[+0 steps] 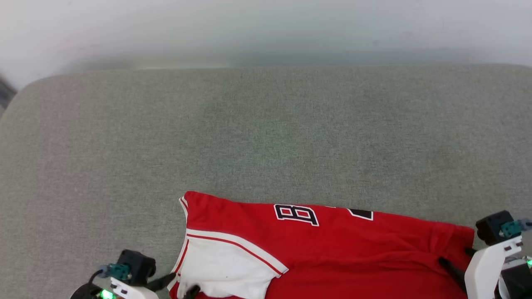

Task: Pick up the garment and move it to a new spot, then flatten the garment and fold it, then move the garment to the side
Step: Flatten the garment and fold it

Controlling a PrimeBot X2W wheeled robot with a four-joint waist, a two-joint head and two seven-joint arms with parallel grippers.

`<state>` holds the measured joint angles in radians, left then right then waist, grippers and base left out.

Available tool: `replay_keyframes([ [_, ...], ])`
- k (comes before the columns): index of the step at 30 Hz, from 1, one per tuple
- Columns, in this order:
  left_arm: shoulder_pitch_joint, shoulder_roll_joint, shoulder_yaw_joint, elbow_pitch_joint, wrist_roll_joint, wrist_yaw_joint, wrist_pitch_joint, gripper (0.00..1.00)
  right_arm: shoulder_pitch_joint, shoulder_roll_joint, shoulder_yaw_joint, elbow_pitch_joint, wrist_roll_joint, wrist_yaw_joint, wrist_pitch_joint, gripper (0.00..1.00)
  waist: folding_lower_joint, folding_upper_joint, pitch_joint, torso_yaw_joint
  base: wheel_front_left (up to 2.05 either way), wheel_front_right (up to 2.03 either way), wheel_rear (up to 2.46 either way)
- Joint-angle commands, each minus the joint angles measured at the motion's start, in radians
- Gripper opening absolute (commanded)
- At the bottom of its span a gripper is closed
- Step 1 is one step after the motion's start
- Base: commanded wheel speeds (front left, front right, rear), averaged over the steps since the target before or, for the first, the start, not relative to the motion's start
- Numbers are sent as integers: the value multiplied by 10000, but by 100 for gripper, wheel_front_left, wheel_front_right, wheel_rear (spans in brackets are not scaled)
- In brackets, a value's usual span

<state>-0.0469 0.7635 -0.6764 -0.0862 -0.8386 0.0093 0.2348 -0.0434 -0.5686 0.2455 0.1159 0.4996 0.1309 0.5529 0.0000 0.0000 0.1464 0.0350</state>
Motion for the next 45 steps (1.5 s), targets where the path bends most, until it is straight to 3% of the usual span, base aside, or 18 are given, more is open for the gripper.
replay_keyframes([
  [1, -132, -87, 131, -5, 60, 79, -252, 100, -191, 89, -95, -158, 101, -3, -80, 100, 0, 0, -127, 14, 0, 0, 0],
  [7, -256, -566, 894, -76, 393, 642, -1963, 100, -1, 362, -682, -864, 477, -3, -81, 100, 0, 0, -488, 61, 0, 0, 0],
  [14, -119, -1315, 1747, 81, 975, 1379, -4385, 100, 295, 1152, -1832, -1436, 211, -3, -186, 100, 0, 0, -673, 78, 0, 0, 0],
  [19, 190, -1824, 2567, 46, 1721, 1852, -4970, 100, 647, 1853, -2667, -1543, -224, -3, 115, 100, 0, 0, -679, 105, 0, 0, 0],
  [22, 447, -2332, 3422, -407, 2622, 1919, -5008, 100, 921, 2313, -3224, -1469, -470, -3, 348, 100, 0, 0, -642, 139, 0, 0, 0],
  [27, 983, -3309, 4761, -1045, 4150, 1605, -5014, 100, 1137, 3024, -4047, -1245, -981, -3, 617, 100, 0, 0, -523, 199, 0, 0, 0],
  [33, 1356, -4284, 5769, -1137, 5227, 711, -5006, 100, 1037, 3586, -4623, -756, -1309, -3, 792, 100, 0, 0, -348, 265, 0, 0, 0],
  [45, 1143, -5525, 6763, -858, 6277, -813, -5008, 100, 901, 3792, -4708, 527, -950, -3, 1019, 100, 0, 0, 95, 530, 0, 0, 0],
])
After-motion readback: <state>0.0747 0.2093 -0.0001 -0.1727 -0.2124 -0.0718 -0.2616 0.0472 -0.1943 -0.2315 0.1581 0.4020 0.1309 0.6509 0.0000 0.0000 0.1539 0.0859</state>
